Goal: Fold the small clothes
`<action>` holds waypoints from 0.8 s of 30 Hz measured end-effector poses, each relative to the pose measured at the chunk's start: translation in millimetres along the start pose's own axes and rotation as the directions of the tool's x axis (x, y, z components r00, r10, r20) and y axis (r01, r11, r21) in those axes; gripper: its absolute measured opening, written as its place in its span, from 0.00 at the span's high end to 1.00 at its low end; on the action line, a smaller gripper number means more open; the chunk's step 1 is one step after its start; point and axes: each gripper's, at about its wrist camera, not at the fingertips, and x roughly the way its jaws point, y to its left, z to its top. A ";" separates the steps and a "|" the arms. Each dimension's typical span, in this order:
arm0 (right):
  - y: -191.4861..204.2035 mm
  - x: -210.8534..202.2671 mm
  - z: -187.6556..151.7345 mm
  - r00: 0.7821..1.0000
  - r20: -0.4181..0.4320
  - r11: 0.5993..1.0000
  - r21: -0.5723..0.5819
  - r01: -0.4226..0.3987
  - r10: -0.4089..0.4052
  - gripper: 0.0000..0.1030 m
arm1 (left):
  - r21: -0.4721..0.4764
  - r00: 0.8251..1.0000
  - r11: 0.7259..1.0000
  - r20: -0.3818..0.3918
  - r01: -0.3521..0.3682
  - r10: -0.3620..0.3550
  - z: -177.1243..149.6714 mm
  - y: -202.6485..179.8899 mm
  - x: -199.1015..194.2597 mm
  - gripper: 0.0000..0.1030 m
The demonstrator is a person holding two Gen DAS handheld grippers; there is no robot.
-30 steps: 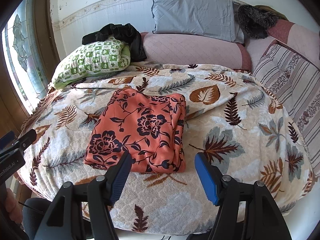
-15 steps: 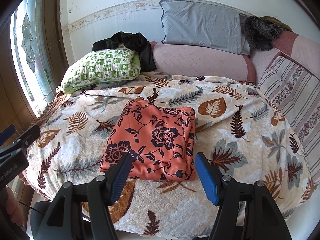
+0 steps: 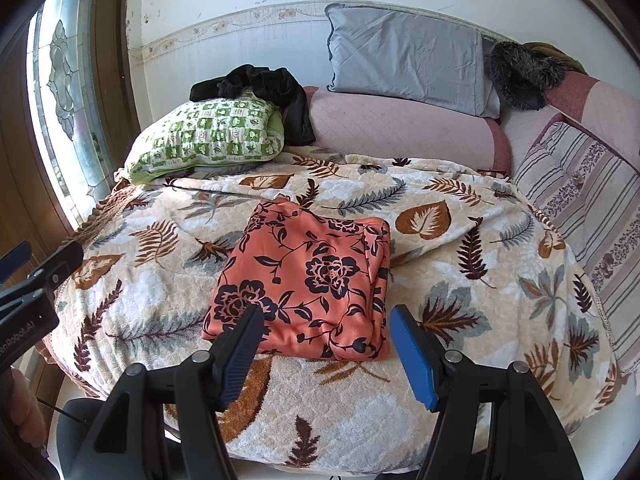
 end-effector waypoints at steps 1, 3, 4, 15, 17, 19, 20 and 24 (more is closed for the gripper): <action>-0.9 3.3 -0.6 1.000 -0.007 1.000 0.003 -0.002 0.002 0.33 | 0.001 1.000 1.000 -0.007 -0.002 0.002 -0.9 -0.5 3.3 0.07; -1.7 10.8 -2.3 1.000 -0.025 1.000 0.007 -0.006 0.006 0.33 | 0.002 1.000 1.000 -0.020 -0.006 0.006 -2.5 -1.8 9.6 0.07; -2.1 14.5 -3.1 0.999 -0.033 1.000 0.006 -0.007 0.007 0.33 | 0.002 1.000 1.000 -0.025 -0.007 0.007 -3.3 -2.3 12.8 0.07; -1.3 44.1 -8.3 0.996 -0.084 1.000 0.013 -0.015 0.016 0.33 | 0.010 0.996 1.000 -0.085 -0.012 0.012 -17.1 -6.5 44.3 0.07; -0.1 48.5 -9.1 0.996 -0.091 1.000 0.010 -0.014 0.015 0.33 | 0.007 0.996 1.000 -0.091 -0.011 0.012 -18.2 -5.4 49.0 0.07; 1.3 52.6 -9.7 0.995 -0.097 1.000 0.006 -0.012 0.013 0.33 | 0.002 0.995 1.000 -0.097 -0.007 0.007 -18.6 -4.9 54.1 0.07; 1.5 54.5 -9.9 0.995 -0.100 1.000 0.005 -0.011 0.011 0.33 | 0.001 0.995 1.000 -0.100 -0.006 0.006 -18.9 -4.9 56.8 0.07; 1.0 63.5 -8.5 0.994 -0.112 1.000 0.007 -0.005 0.006 0.33 | -0.002 0.993 1.000 -0.116 -0.001 0.001 -21.0 -5.1 69.9 0.07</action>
